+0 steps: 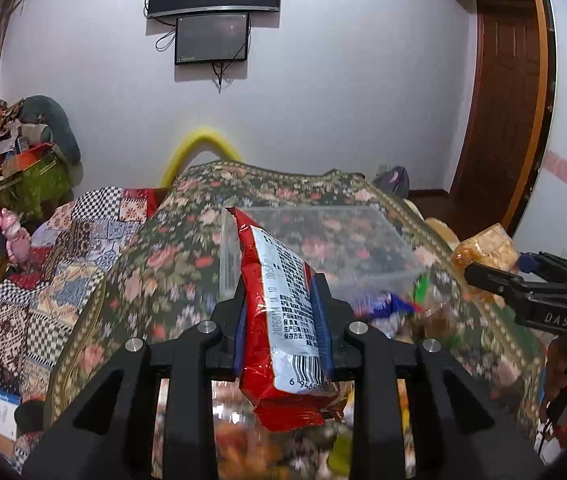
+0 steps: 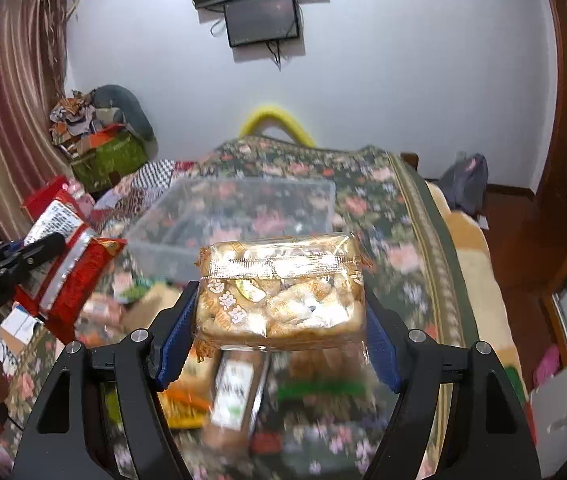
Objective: Organize snacks
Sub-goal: 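Drop the red wafer bag and cookie pack into the clear box with both tools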
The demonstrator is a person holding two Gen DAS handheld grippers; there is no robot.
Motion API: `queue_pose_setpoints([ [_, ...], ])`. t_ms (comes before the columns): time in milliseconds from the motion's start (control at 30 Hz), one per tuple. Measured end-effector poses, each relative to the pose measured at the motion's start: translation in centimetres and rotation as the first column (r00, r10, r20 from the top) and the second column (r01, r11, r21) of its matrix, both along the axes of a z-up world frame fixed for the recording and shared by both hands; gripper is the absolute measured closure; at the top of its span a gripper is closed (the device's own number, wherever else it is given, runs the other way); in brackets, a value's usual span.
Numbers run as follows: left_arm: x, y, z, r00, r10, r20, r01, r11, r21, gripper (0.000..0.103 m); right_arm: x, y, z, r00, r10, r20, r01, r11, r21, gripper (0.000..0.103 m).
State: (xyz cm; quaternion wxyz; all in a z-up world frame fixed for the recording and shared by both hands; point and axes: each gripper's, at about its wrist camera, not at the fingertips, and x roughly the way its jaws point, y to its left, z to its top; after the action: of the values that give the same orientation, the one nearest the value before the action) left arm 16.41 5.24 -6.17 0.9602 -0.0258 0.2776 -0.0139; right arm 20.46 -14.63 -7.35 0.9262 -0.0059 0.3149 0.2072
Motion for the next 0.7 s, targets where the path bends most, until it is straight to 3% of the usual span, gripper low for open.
queue_pose_setpoints([
  [300,6.8,0.4,0.0,1.000,0.012,-0.028,-0.012,1.000,0.009,0.075,5.3,3.3,-0.4,1.000,0.004,-0.017,-0.004,1.000,-0.015,0.031],
  [700,13.8,0.2,-3.0,0.992,0.033,-0.121,-0.029,0.999,0.031,0.074,9.9,5.7,-3.9,0.991,0.023,-0.131,-0.034,0.996,-0.082,0.031],
])
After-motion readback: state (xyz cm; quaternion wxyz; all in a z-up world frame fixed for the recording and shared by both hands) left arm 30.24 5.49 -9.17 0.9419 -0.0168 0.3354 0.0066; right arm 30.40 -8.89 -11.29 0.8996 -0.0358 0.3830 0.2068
